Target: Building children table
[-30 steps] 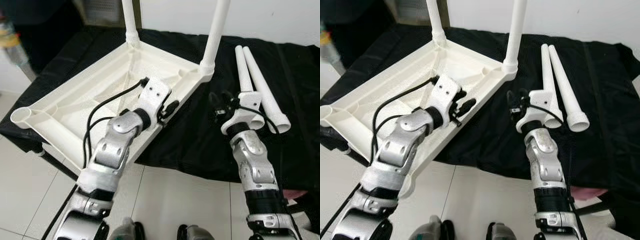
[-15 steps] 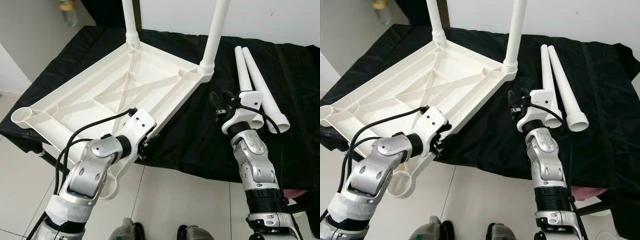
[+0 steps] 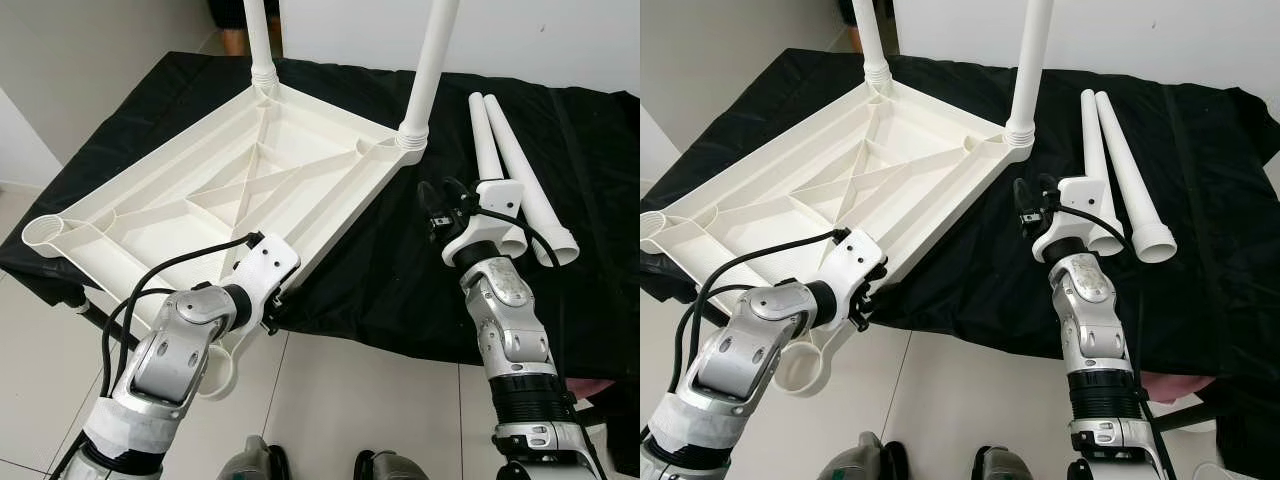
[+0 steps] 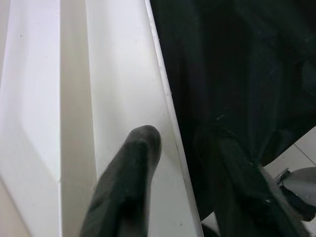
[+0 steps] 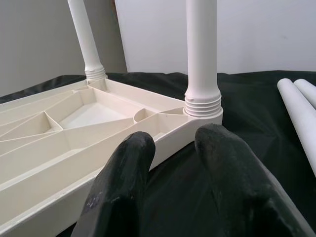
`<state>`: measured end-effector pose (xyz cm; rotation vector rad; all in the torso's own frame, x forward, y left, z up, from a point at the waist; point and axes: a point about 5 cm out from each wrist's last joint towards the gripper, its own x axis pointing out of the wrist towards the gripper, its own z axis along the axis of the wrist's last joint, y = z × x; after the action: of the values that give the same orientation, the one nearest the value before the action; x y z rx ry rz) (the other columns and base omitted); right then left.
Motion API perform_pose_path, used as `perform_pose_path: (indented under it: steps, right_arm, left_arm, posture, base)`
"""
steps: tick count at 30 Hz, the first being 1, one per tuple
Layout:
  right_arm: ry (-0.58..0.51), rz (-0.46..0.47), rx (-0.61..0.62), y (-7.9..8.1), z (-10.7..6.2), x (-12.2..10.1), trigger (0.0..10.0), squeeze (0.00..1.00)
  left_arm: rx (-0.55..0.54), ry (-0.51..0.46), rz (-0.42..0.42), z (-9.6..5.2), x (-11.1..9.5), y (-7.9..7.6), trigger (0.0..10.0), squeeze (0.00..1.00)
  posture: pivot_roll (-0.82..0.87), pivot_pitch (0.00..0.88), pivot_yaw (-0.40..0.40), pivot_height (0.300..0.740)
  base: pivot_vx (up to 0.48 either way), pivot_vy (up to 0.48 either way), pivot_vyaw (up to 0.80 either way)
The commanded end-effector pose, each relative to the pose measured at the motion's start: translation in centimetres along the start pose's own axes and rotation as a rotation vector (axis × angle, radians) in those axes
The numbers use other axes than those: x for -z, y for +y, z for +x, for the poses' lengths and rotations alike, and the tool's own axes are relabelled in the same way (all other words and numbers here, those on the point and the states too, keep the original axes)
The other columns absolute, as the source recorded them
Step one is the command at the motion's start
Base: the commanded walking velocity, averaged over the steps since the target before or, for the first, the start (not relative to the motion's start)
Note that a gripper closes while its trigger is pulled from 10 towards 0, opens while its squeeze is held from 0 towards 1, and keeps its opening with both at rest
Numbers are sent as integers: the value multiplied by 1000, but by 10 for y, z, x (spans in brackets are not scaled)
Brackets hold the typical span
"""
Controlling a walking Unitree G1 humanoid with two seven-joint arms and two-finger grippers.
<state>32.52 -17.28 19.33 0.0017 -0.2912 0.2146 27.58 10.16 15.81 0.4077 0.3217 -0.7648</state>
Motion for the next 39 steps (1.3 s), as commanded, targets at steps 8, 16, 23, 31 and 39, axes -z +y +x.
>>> perform_pose_path:
  steps: [8, 16, 23, 31, 39]
  right_arm:
    - [-9, -5, -10, 1, 3, -1, 10000, 0]
    - [-14, -1, -11, 3, 5, -2, 10000, 0]
    - [-20, 2, -11, 4, 6, -3, 10000, 0]
    - [-22, 2, -4, 3, 6, -3, 10000, 0]
    - [-17, 6, 4, 5, 1, -1, 10000, 0]
  left_arm:
    - [-99, 50, 6, 2, 7, 2, 0, 0]
    - [-66, 14, 25, 32, -3, -5, 0, 0]
    - [-53, -41, 44, 53, -25, -5, 0, 0]
    - [-60, -75, 59, 66, -41, 0, 0, 0]
    - [-266, -247, -65, 62, -85, 34, 10000, 255]
  posture:
    - [-82, 85, 56, 740]
    - [-82, 83, 55, 740]
    - [-96, 74, 60, 740]
    - [-99, 75, 63, 740]
    - [-109, 84, 75, 740]
  base:
    - [0, 0, 0]
    - [0, 0, 0]
    - [0, 0, 0]
    - [0, 0, 0]
    - [0, 0, 0]
